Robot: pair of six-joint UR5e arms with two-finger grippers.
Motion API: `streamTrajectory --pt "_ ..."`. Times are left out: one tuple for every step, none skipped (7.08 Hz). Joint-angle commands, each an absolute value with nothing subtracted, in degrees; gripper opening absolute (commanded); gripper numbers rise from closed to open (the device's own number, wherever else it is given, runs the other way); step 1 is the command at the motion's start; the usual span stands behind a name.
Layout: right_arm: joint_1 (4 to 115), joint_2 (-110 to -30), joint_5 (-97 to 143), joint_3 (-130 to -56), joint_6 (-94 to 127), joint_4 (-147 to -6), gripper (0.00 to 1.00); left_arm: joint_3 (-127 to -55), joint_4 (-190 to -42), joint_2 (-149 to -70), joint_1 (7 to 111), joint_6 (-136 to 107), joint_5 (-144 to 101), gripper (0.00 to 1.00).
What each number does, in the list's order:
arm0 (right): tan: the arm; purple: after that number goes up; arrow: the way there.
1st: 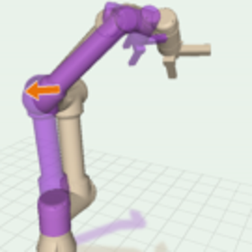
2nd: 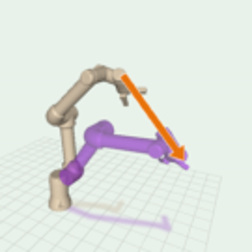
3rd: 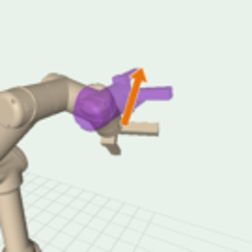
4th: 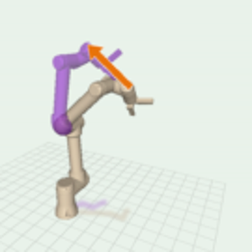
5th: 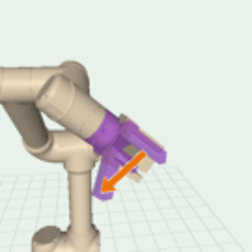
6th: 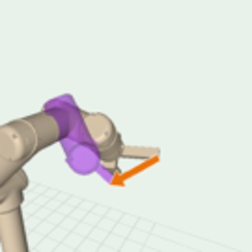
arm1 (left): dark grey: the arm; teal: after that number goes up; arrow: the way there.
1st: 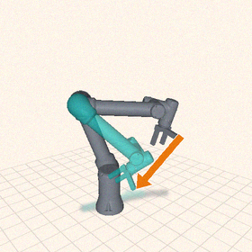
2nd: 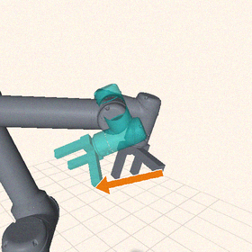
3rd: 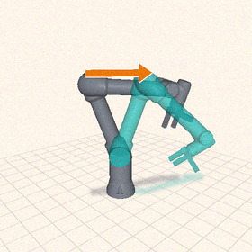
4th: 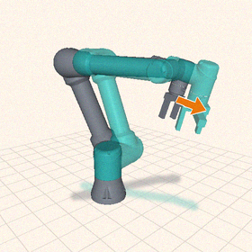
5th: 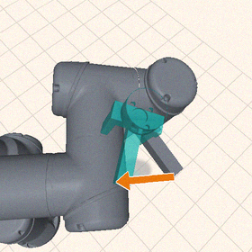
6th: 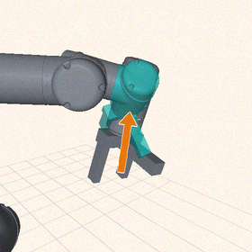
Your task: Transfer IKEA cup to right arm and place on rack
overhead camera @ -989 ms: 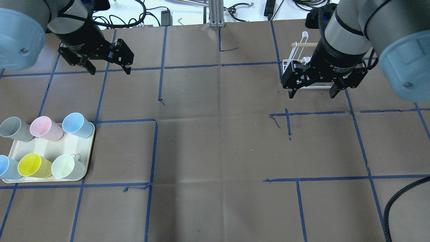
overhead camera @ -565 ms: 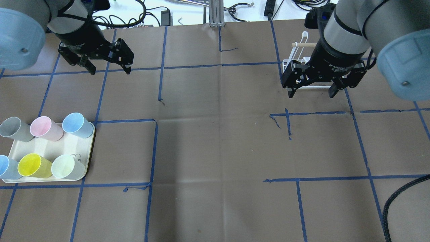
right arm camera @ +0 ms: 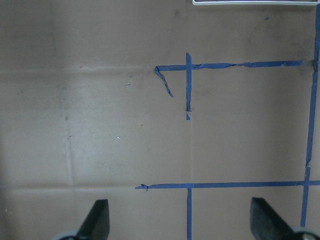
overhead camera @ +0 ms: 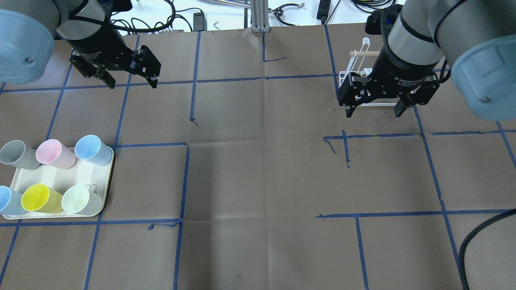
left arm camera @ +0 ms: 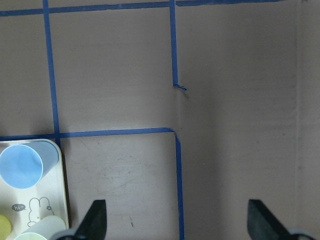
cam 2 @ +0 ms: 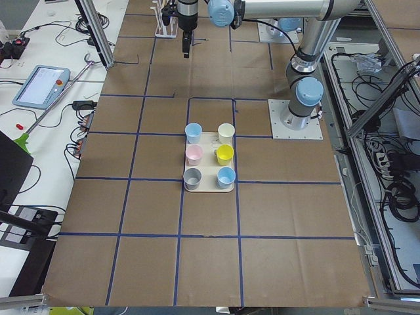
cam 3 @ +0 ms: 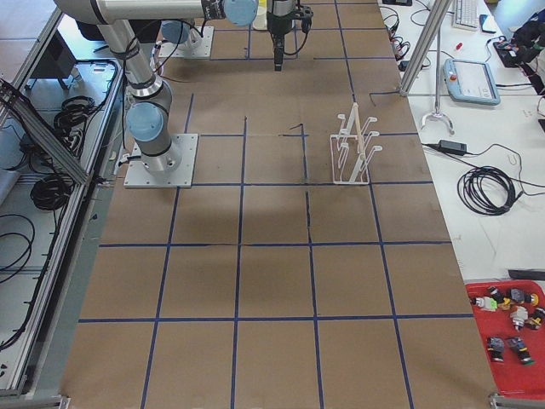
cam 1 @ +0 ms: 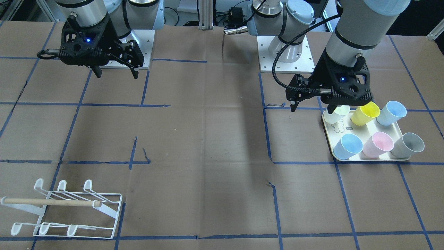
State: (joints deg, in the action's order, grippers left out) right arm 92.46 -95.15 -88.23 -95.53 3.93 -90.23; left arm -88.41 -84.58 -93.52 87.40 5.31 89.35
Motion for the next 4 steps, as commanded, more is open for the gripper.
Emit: streamTrajectory --pt "92.46 -95.19 -88.42 -95.54 3.78 -90.26 1.0 -88.86 -84.55 -92.81 87.28 5.36 89.21 1.0" --pt "92.46 -95.19 -88.68 -95.54 3.69 -90.26 1.0 -88.94 -84.99 -92.9 86.67 5.88 89.64 0.99" --pt "92.46 -95.1 -88.59 -95.54 3.6 -90.26 1.0 -89.82 -85.34 -92.47 85.53 7.8 89.91 0.99" --pt "92.46 -95.1 -88.25 -95.54 3.6 -90.35 1.0 -92.17 -84.38 -92.11 82.65 10.0 89.74 0.99"
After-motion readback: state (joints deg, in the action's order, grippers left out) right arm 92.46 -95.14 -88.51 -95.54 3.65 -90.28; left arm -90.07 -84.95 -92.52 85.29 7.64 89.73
